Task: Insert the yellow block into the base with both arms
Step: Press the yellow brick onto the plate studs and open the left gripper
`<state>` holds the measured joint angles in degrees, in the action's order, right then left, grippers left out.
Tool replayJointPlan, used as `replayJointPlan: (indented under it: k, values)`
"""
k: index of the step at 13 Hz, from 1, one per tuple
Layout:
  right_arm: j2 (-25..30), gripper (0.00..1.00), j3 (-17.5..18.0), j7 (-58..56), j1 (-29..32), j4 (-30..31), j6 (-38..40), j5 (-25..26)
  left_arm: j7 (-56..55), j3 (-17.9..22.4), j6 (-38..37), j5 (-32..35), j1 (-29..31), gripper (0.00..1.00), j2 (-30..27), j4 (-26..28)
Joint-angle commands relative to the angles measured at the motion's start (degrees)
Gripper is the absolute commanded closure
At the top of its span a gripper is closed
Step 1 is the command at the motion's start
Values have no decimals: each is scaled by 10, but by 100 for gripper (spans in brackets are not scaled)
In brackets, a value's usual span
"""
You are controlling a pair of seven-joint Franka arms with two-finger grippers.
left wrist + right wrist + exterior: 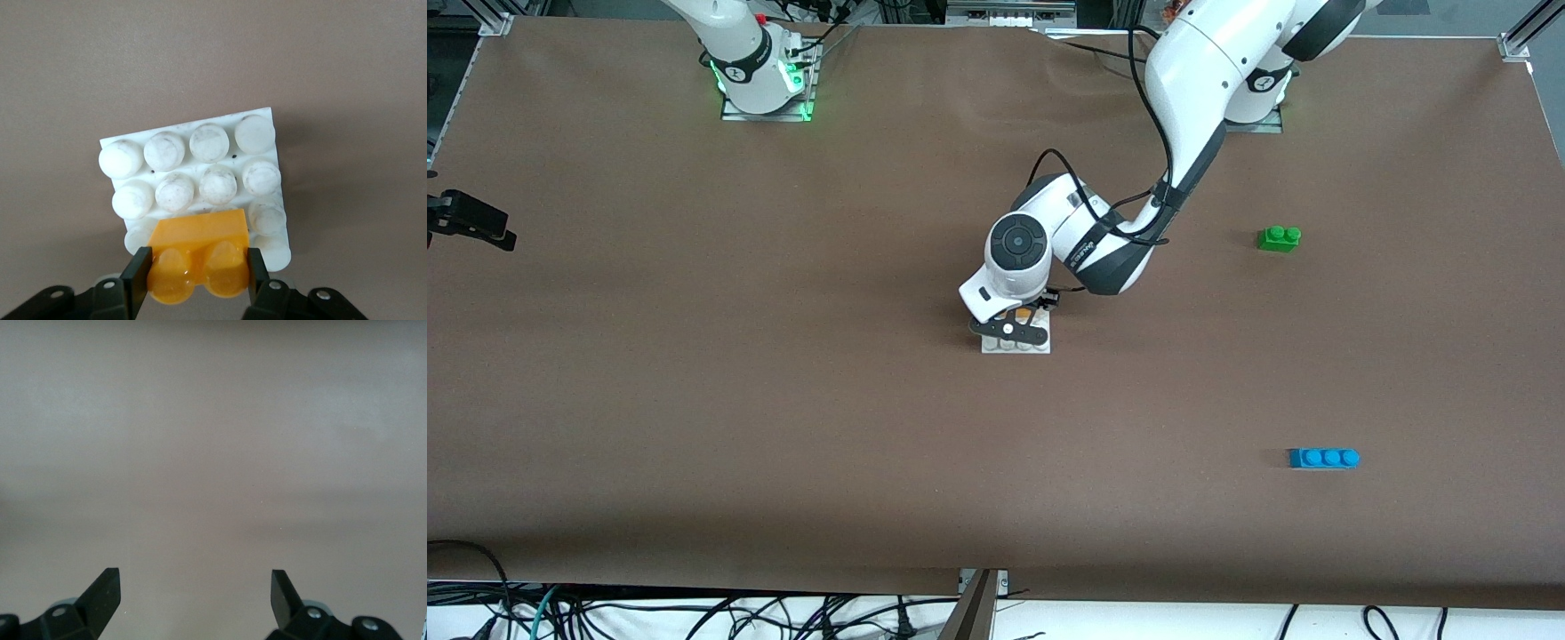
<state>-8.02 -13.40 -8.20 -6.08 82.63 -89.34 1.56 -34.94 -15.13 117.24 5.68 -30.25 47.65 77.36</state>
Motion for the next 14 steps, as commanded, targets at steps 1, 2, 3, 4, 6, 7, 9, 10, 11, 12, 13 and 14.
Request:
replayJointPlan:
  k: [1, 2, 3, 4, 6, 7, 9, 10, 11, 12, 13, 14]
  values:
    - [3, 0, 3, -9, 3, 6, -4, 6, -16, 1, 1, 6, -5, 69, 15, -18]
    - [3, 0, 2, -9, 4, 6, -4, 6, -21, 1, 1, 6, -5, 69, 15, -17]
    - [2, 0, 2, -9, 5, 6, -5, 6, -21, 1, 1, 6, -5, 59, 15, -17]
    - [2, 0, 2, -9, 5, 6, -5, 6, -21, 1, 1, 5, -4, 44, 15, -17]
    - [2, 0, 2, -9, 5, 6, -5, 6, -19, 1, 0, 8, -4, 0, 12, -18]
    - [2, 0, 2, -9, 5, 6, -5, 6, -19, 1, -1, 7, -3, 0, 8, -20]
    - [2, 0, 2, -9, 5, 6, -5, 6, -20, 1, -8, 8, 4, 0, -6, -20]
    - [2, 0, 2, -9, 5, 6, -5, 6, -19, 2, -21, 6, 7, 0, -27, -20]
    - [2, 0, 2, -9, 5, 6, -4, 6, -18, 1, -46, 4, 20, 0, -49, -23]
    - [2, 0, 2, -9, 6, 6, -5, 6, -15, 1, -67, 3, 38, 0, -80, -24]
    - [2, 0, 2, -9, 6, 6, -5, 6, -14, 0, -88, 3, 60, 0, -111, -23]
    - [2, 0, 2, -9, 6, 6, -4, 6, -13, 1, -113, 2, 81, 0, -139, -24]
